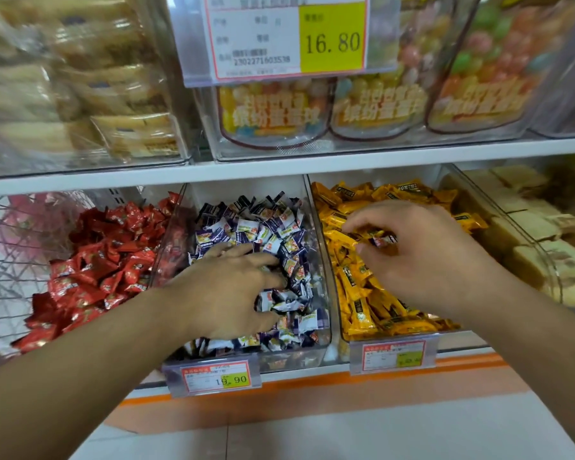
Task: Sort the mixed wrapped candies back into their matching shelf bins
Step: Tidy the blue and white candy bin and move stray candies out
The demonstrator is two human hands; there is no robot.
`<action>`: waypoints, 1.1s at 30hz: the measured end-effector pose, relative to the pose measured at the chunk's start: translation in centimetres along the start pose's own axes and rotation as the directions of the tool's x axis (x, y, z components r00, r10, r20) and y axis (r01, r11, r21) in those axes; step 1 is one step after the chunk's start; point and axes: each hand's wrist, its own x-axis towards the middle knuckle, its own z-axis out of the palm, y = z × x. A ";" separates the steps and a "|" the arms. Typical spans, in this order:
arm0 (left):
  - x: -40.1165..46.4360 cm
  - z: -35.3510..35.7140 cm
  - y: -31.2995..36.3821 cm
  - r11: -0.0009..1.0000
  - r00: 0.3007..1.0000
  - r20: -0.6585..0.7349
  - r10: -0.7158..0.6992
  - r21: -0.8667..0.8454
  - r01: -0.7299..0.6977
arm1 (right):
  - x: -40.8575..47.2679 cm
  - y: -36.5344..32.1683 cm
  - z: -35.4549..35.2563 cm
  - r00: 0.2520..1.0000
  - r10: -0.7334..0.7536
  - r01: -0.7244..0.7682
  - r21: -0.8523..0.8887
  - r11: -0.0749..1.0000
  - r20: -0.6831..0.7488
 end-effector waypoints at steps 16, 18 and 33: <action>-1.0 -1.5 4.3 0.842 0.872 -0.462 -0.161 -0.525 -0.123 | -1.0 3.2 2.6 0.995 -0.005 0.027 -0.229 0.973 0.098; -0.8 -2.2 5.9 0.788 0.897 -0.428 -0.112 -0.588 -0.182 | -0.7 3.8 2.6 0.999 -0.032 0.039 -0.242 0.970 0.036; 0.0 -1.0 6.6 0.909 0.929 -0.370 0.008 -0.385 -0.161 | -0.1 7.4 0.8 0.991 0.104 -0.106 -0.016 0.994 -0.080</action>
